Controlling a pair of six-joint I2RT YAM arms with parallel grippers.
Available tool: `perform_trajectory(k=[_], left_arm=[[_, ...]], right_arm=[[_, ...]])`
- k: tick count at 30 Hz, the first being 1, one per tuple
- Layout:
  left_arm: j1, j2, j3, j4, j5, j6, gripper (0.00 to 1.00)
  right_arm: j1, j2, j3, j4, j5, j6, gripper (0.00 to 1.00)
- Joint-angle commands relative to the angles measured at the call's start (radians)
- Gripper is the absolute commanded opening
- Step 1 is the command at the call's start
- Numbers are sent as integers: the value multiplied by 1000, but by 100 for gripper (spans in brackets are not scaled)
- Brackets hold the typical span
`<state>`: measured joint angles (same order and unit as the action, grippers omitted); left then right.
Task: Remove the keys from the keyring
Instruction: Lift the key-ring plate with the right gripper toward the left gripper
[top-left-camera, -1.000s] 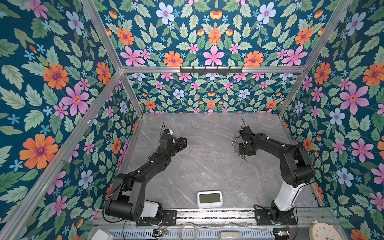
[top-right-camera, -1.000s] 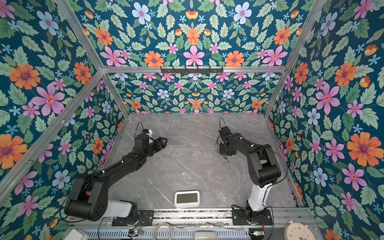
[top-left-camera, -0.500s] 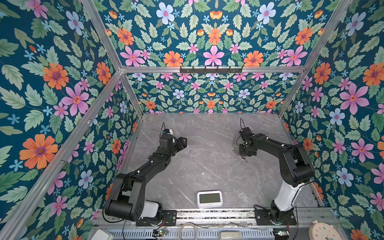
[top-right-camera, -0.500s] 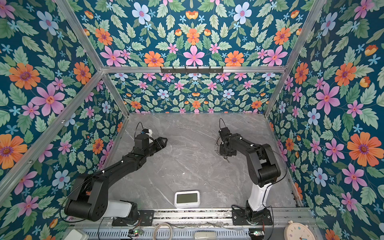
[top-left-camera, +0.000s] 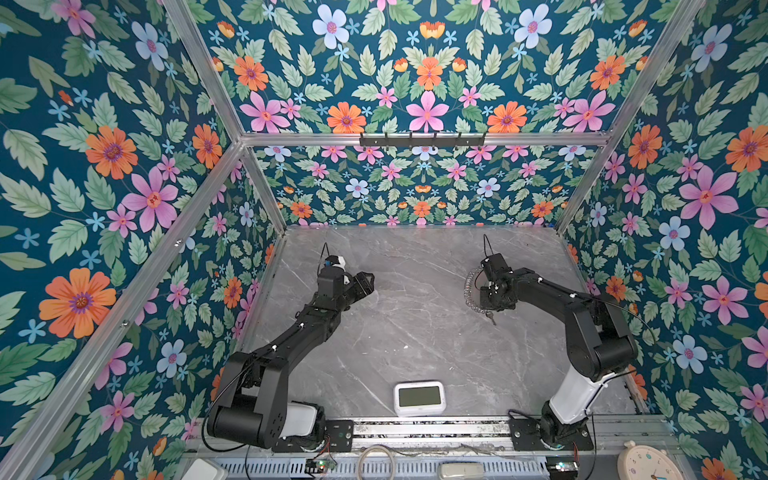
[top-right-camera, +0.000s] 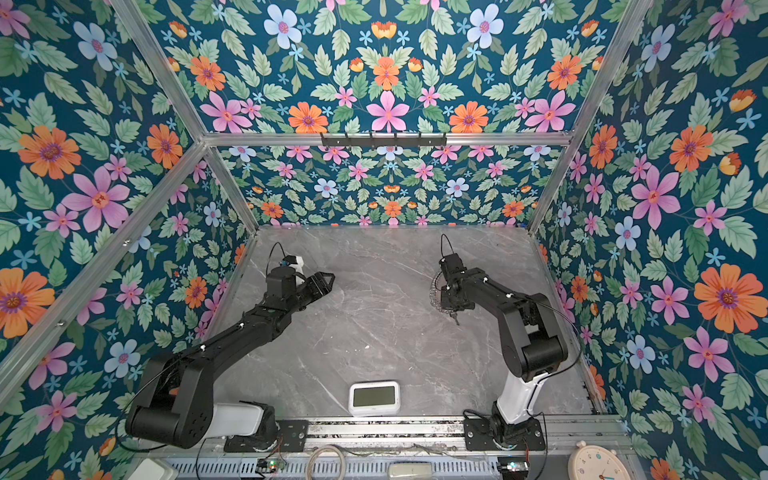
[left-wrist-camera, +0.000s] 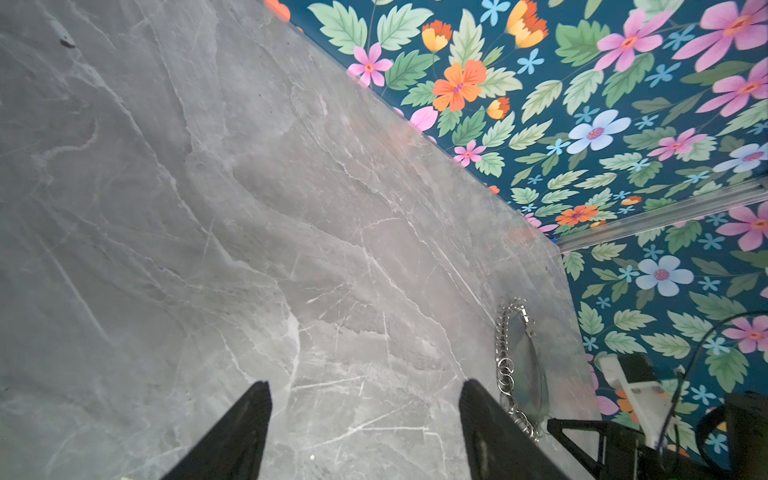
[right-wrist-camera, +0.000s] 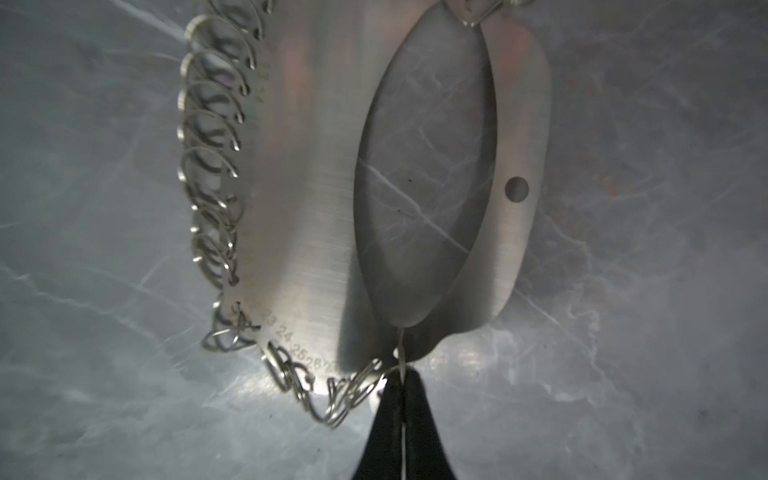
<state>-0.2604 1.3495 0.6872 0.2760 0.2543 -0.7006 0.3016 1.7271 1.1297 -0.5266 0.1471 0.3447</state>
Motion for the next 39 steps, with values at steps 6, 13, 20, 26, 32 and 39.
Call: perform_trajectory(k=[6, 13, 20, 26, 32, 39], left_arm=[[-5, -96, 8, 87, 142, -20, 77], [-5, -138, 71, 150, 294, -48, 82], [-8, -184, 71, 302, 436, -84, 83], [-11, -106, 93, 562, 681, -241, 54], [-75, -80, 102, 685, 780, -254, 44], [-133, -105, 116, 564, 827, -130, 30]], right_arm=[[1, -239, -34, 121, -149, -111, 0], [2, -375, -21, 149, -411, -181, 0], [1, -426, 4, 180, -749, -211, 0], [12, -416, 22, 293, -1031, -148, 0], [113, -367, 118, 246, -1109, -199, 0], [173, -324, 182, 239, -1156, -213, 0]])
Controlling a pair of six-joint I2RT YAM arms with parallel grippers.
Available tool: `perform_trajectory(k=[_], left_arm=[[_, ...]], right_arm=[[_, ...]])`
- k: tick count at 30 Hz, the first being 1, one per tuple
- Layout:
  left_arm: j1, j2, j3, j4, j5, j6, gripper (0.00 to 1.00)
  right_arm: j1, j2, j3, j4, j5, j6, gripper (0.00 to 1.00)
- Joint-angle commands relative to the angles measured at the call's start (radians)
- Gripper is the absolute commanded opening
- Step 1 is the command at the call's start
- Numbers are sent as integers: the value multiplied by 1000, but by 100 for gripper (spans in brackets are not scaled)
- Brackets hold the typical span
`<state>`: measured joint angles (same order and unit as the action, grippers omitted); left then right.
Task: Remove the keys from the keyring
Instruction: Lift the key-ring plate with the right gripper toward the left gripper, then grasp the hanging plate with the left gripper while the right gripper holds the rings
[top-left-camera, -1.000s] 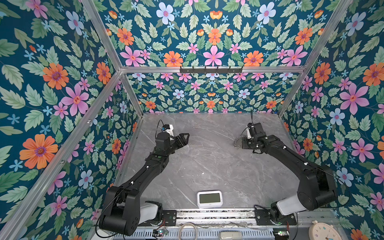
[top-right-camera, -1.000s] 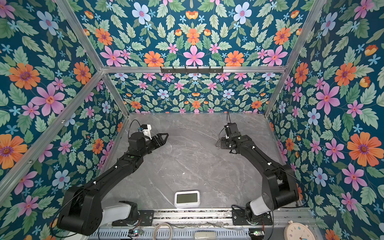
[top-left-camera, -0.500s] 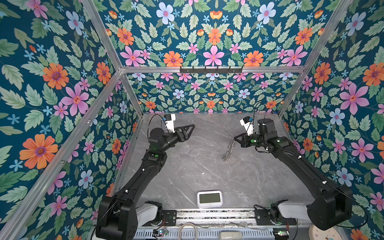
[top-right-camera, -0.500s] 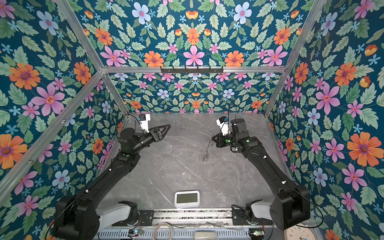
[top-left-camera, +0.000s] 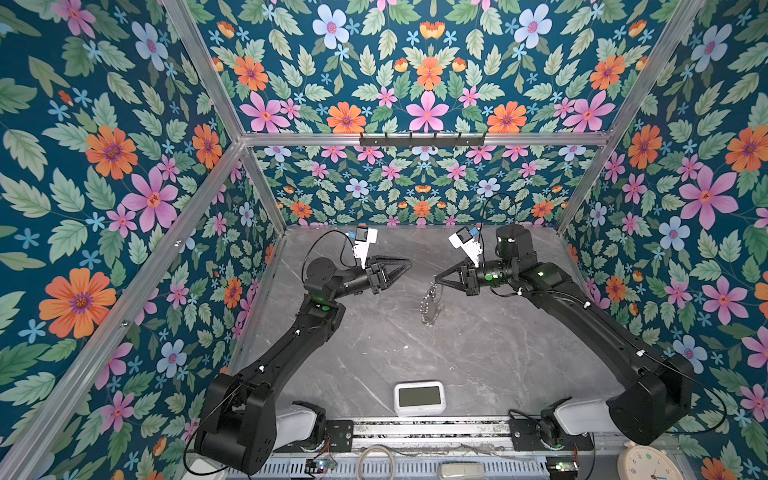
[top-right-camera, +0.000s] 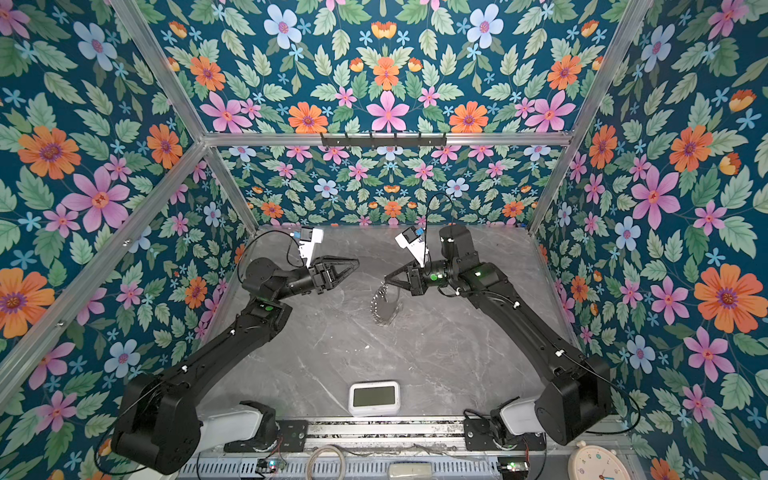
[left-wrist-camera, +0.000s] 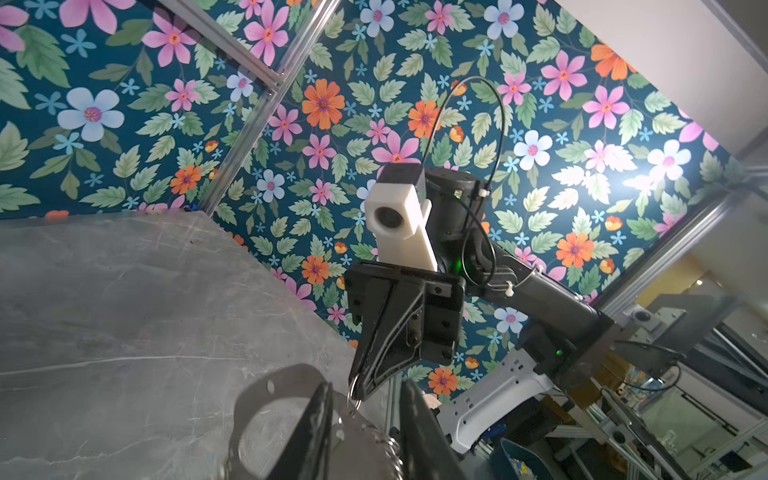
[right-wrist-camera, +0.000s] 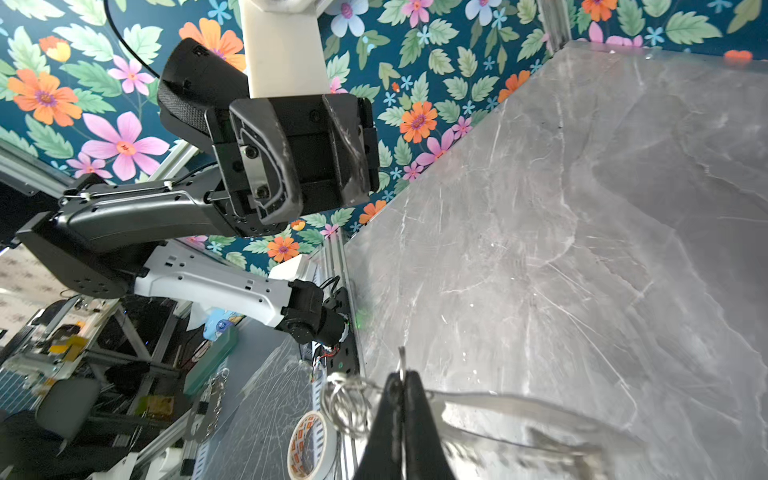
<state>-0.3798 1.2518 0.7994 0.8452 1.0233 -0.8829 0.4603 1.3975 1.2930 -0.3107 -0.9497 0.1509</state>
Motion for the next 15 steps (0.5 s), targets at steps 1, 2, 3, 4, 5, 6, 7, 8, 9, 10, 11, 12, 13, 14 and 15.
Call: perform_trajectory(k=[1, 2, 3, 4, 5, 6, 7, 8, 9, 10, 11, 12, 13, 14, 15], left_arm=[[-20, -10, -1, -3, 71, 59, 30], [-27, -14, -5, -1, 83, 65, 31], [-33, -17, -7, -3, 88, 72, 32], [-37, -17, -8, -10, 93, 79, 33], [-41, -17, -8, -25, 93, 90, 35], [-43, -16, -5, -45, 91, 102, 35], [-45, -14, 1, -67, 88, 118, 36], [-46, -12, 4, -76, 87, 126, 37], [-50, -8, 6, -73, 91, 128, 36], [-54, -5, 9, -69, 97, 128, 35], [-60, -3, 14, -68, 101, 129, 34], [-64, -2, 16, -70, 102, 133, 34], [-68, 1, 20, -79, 103, 139, 34], [-71, 1, 23, -89, 101, 147, 34], [-74, 4, 26, -98, 100, 155, 33]], right_arm=[[20, 7, 24, 28, -61, -18, 0], [24, 11, 29, 33, -66, -16, 0], [28, 14, 32, 37, -70, -13, 0], [31, 14, 34, 43, -71, -9, 0], [34, 15, 35, 51, -75, -6, 0], [36, 15, 38, 55, -82, -4, 0], [40, 17, 41, 54, -87, -4, 0], [42, 19, 45, 52, -89, -5, 0], [44, 20, 47, 52, -91, -6, 0], [44, 20, 47, 54, -92, -4, 0], [44, 21, 47, 53, -94, -5, 0], [44, 21, 48, 54, -95, -5, 0], [44, 23, 50, 54, -97, -5, 0], [44, 24, 51, 53, -101, -6, 0], [44, 24, 53, 50, -101, -7, 0]])
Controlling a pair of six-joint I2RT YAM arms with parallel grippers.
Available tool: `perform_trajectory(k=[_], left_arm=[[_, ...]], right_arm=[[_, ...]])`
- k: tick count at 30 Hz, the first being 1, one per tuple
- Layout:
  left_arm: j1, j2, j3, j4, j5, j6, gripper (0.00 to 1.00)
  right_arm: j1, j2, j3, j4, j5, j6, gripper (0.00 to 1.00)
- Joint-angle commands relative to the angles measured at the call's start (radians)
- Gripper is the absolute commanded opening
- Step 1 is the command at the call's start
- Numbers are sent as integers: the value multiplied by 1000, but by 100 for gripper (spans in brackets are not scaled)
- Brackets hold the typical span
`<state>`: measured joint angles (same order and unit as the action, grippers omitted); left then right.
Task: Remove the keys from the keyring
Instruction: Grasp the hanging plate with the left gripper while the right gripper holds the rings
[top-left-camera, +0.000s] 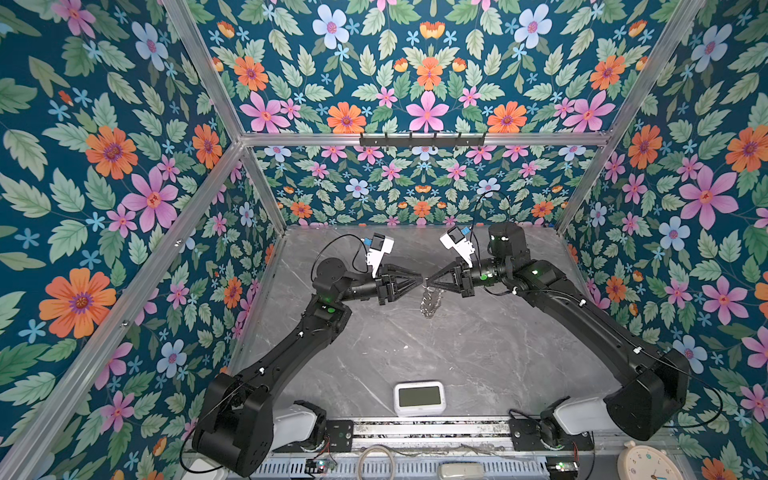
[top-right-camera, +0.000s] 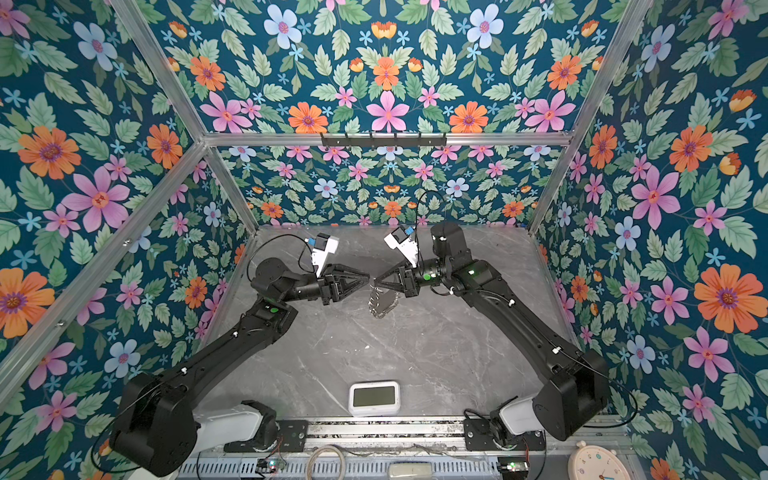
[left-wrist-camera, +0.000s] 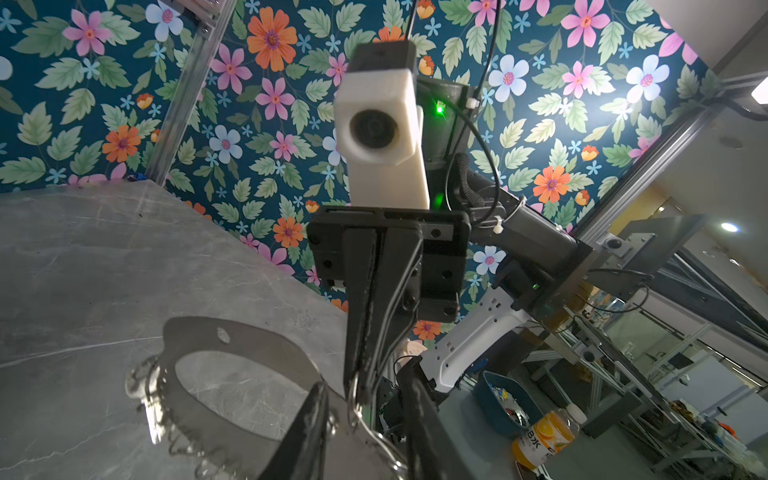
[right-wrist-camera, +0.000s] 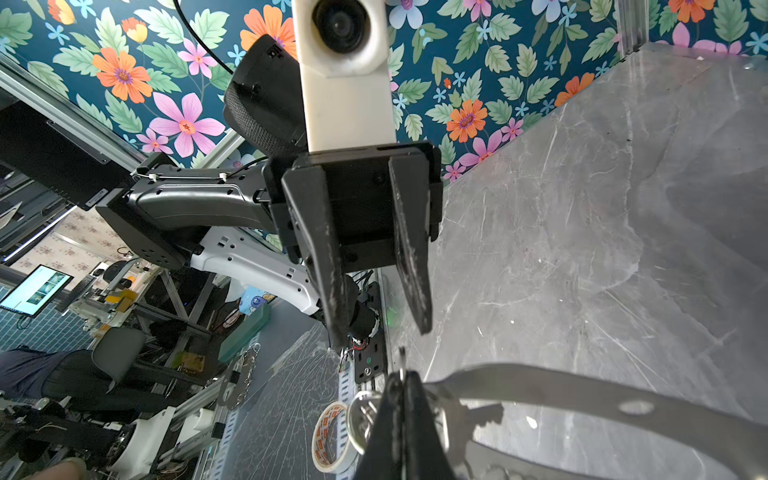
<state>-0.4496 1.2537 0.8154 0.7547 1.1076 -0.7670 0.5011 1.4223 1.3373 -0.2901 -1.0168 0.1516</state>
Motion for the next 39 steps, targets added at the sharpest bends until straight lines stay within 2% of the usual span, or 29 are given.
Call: perform_trajectory(k=[1, 14, 18, 24, 25, 28, 30, 33, 35, 39], left_arm=[[-8, 5, 13, -9, 18, 42, 33], [-47, 1, 34, -88, 17, 105, 11], [-49, 0, 34, -93, 11, 112, 1], [-51, -4, 23, -17, -32, 106, 0], [-51, -4, 17, 11, -41, 96, 0], [-51, 1, -4, 146, -65, 38, 0], [-51, 0, -15, 222, -82, 6, 0], [-51, -3, -29, 310, -99, -22, 0], [-51, -4, -37, 356, -100, -34, 0], [-51, 3, -43, 437, -73, -62, 0]], right_arm=[[3, 1, 11, 29, -34, -10, 0], [2, -19, 7, 53, 44, -6, 0], [2, -25, 9, 57, 46, 2, 0], [3, -35, -9, 107, 58, 53, 0], [3, -39, -15, 119, 71, 64, 4], [3, -67, -48, 170, 135, 102, 31], [3, -104, -96, 249, 208, 139, 39], [4, -156, -184, 379, 318, 208, 42], [4, -182, -236, 446, 345, 215, 42], [3, -217, -258, 443, 272, 207, 45]])
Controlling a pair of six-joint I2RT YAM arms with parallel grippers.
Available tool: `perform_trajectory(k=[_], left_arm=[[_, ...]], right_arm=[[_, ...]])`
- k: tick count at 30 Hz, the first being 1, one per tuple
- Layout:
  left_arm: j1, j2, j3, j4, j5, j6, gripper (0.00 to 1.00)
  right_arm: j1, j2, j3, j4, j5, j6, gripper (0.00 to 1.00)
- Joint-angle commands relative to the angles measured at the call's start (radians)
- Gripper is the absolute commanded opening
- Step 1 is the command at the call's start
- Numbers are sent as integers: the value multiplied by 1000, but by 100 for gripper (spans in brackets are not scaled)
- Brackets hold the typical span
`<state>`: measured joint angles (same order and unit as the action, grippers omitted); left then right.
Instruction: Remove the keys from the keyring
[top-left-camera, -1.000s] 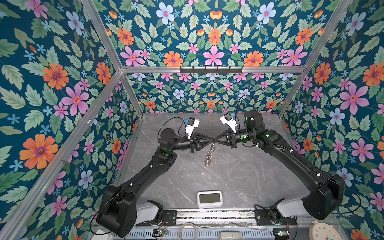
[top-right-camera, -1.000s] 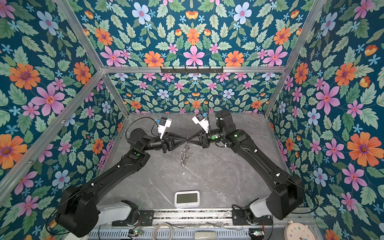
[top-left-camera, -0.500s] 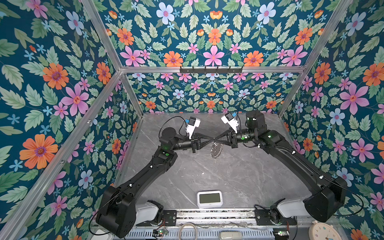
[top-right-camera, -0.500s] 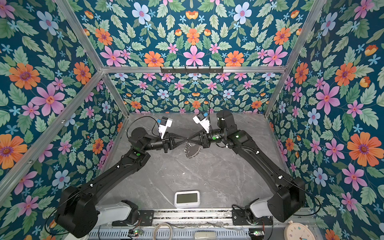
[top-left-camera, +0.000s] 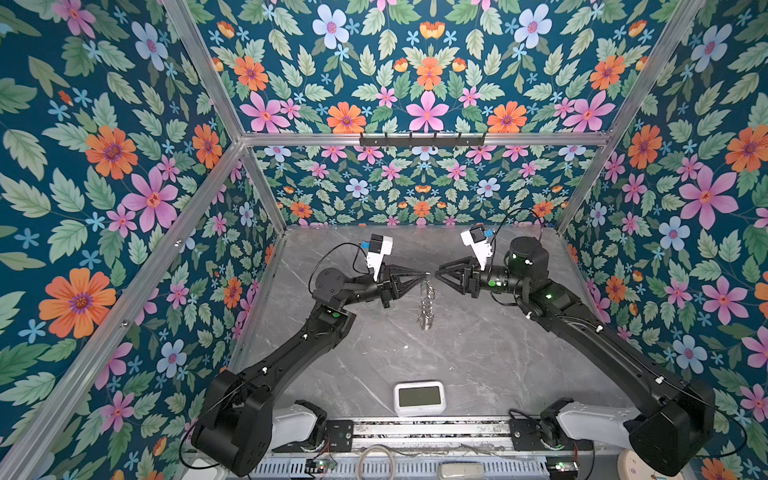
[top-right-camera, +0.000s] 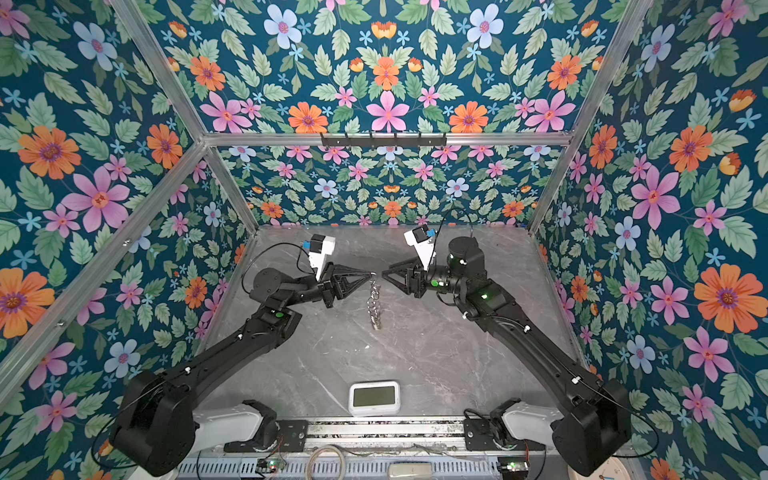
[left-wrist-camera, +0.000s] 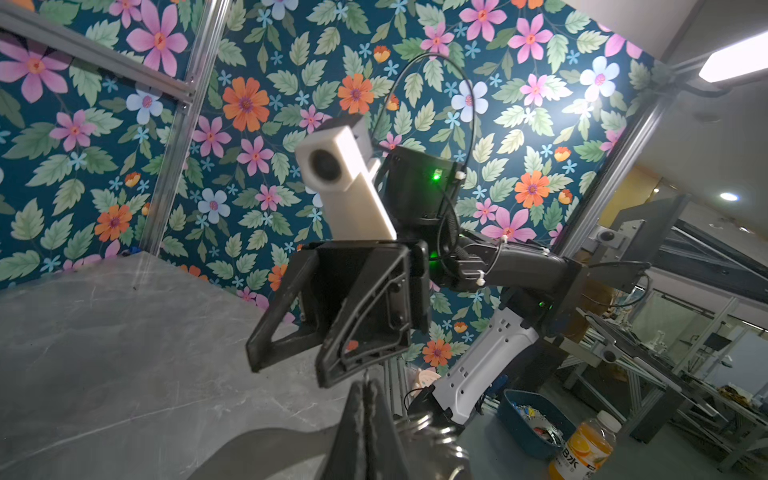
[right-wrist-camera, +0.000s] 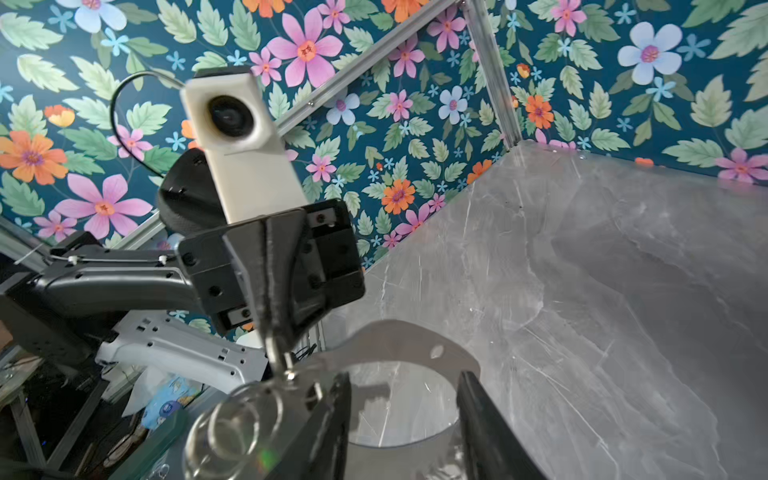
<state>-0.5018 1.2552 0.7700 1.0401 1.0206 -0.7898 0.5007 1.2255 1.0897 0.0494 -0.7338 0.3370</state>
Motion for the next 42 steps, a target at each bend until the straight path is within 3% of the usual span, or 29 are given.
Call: perform_trajectory(k=[1, 6, 15, 26, 37, 42], left_arm=[[2, 5, 5, 172, 25, -50, 0], [2, 48, 23, 358, 83, -186, 0], [2, 123, 52, 563, 120, -351, 0], [2, 128, 62, 574, 115, -368, 0], [2, 119, 51, 573, 100, -371, 0], [2, 112, 49, 572, 90, -370, 0]], right_arm=[[3, -32, -25, 135, -27, 32, 46], [3, -96, -82, 252, -69, 66, 48], [4, -89, -61, 318, -215, 117, 40], [65, -63, -13, 266, -224, 83, 38], [94, -52, 13, 230, -182, 68, 24], [106, -46, 17, 218, -180, 66, 23]])
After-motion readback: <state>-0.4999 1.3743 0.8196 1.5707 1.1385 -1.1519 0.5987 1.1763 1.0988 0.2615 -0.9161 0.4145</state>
